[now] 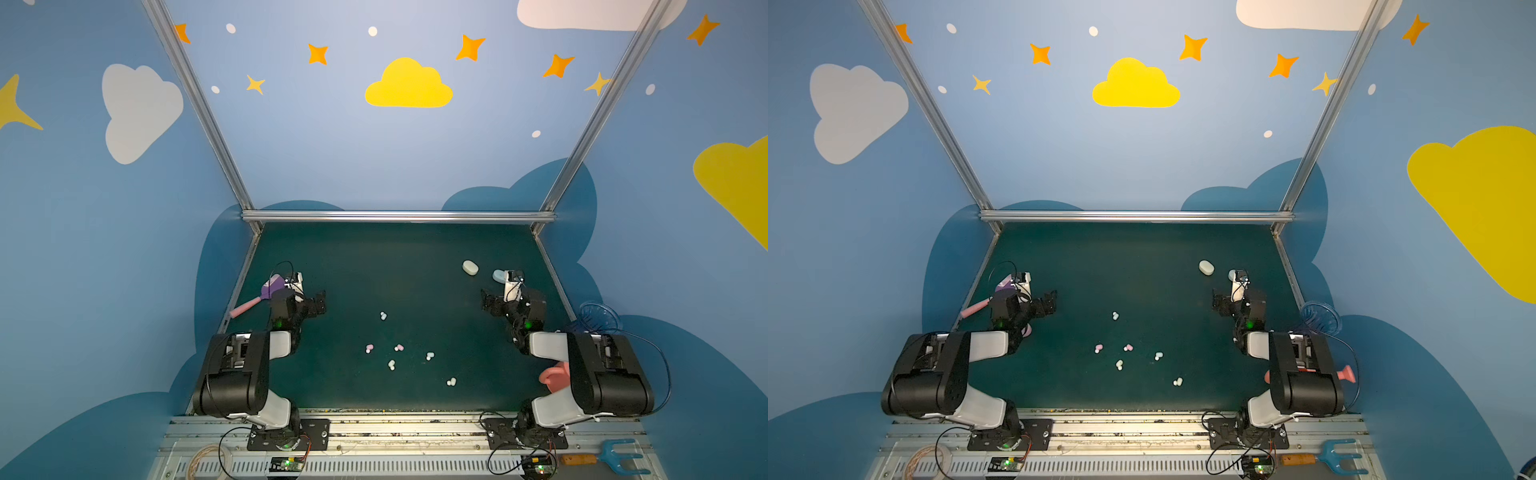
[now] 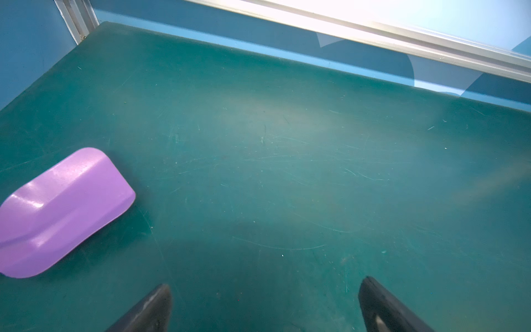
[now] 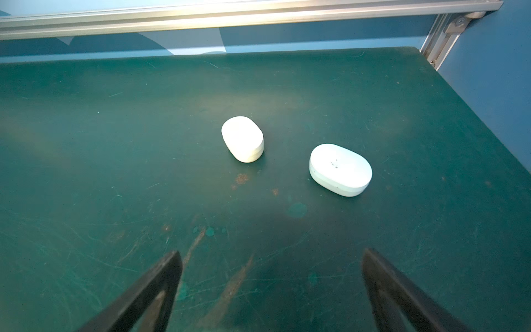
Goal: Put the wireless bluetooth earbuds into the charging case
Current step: 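Move the right gripper toward the light-blue charging case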
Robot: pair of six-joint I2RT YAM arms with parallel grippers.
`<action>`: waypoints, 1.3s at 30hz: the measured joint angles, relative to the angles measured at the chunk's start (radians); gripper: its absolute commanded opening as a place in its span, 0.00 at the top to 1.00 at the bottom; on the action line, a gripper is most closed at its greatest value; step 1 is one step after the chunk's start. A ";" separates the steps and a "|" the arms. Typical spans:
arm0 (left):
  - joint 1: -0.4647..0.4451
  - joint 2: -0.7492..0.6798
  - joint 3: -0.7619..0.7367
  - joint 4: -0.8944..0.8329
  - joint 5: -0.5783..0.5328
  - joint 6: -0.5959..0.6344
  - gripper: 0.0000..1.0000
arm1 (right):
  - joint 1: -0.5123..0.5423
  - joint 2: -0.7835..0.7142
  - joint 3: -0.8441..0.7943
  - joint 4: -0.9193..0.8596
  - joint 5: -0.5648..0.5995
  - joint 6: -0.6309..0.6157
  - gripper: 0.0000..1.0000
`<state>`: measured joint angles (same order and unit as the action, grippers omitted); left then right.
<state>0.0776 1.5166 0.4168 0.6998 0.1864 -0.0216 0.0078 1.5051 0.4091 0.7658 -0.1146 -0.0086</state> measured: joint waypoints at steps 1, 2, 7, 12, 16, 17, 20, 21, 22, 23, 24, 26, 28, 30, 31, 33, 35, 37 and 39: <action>0.000 0.000 0.000 0.000 0.000 0.000 0.00 | 0.000 0.000 0.000 0.000 0.000 0.000 0.03; 0.000 0.000 0.000 0.000 0.000 0.000 0.00 | 0.000 0.000 0.000 0.000 0.000 0.000 0.03; 0.000 0.000 0.000 0.000 0.000 0.000 0.00 | 0.000 0.000 0.000 0.000 0.000 0.000 0.03; 0.000 0.000 0.000 0.000 0.000 0.000 0.00 | 0.000 0.000 0.000 0.000 0.000 0.000 0.03; 0.000 0.000 0.000 0.000 0.000 0.000 0.00 | 0.000 0.000 0.000 0.000 0.000 0.000 0.03; 0.000 0.000 0.000 0.000 0.000 0.000 0.00 | 0.000 0.000 0.000 0.000 0.000 0.000 0.03; 0.000 0.000 0.000 0.000 0.000 0.000 0.00 | 0.000 0.000 0.000 0.000 0.000 0.000 0.03; 0.000 0.000 0.000 0.000 0.000 0.000 0.00 | 0.000 0.000 0.000 0.000 0.000 0.000 0.03; 0.000 0.000 0.000 0.000 0.000 0.000 0.00 | 0.000 0.000 0.000 0.000 0.000 0.000 0.03; 0.000 0.000 0.000 0.000 0.000 0.000 0.00 | 0.000 0.000 0.000 0.000 0.000 0.000 0.03; 0.000 0.000 0.000 0.000 0.000 0.000 0.00 | 0.000 0.000 0.000 0.000 0.000 0.000 0.03; 0.000 0.000 0.000 0.000 0.000 0.000 0.00 | 0.000 0.000 0.000 0.000 0.000 0.000 0.03; 0.000 0.000 0.000 0.000 0.000 0.000 0.00 | 0.000 0.000 0.000 0.000 0.000 0.000 0.03; 0.000 0.000 0.000 0.000 0.000 0.000 0.00 | 0.000 0.000 0.000 0.000 0.000 0.000 0.03; 0.000 0.000 0.000 0.000 -0.001 0.000 0.00 | 0.000 0.000 0.000 0.000 0.000 0.000 0.03; -0.002 0.000 0.000 0.000 -0.004 0.000 0.00 | 0.000 0.000 0.000 0.000 0.000 0.000 0.03; -0.004 0.000 0.001 -0.002 -0.013 0.000 0.00 | 0.000 0.000 0.000 0.000 0.000 0.000 0.03; -0.006 -0.003 0.016 -0.035 -0.023 -0.001 0.00 | 0.000 -0.001 0.001 -0.003 0.006 0.004 0.03; -0.008 -0.025 0.064 -0.129 -0.031 -0.001 0.00 | 0.000 -0.025 0.046 -0.123 0.009 0.005 0.03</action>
<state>0.0696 1.4918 0.4808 0.5713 0.1558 -0.0227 0.0078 1.4799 0.4549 0.6426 -0.1059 -0.0040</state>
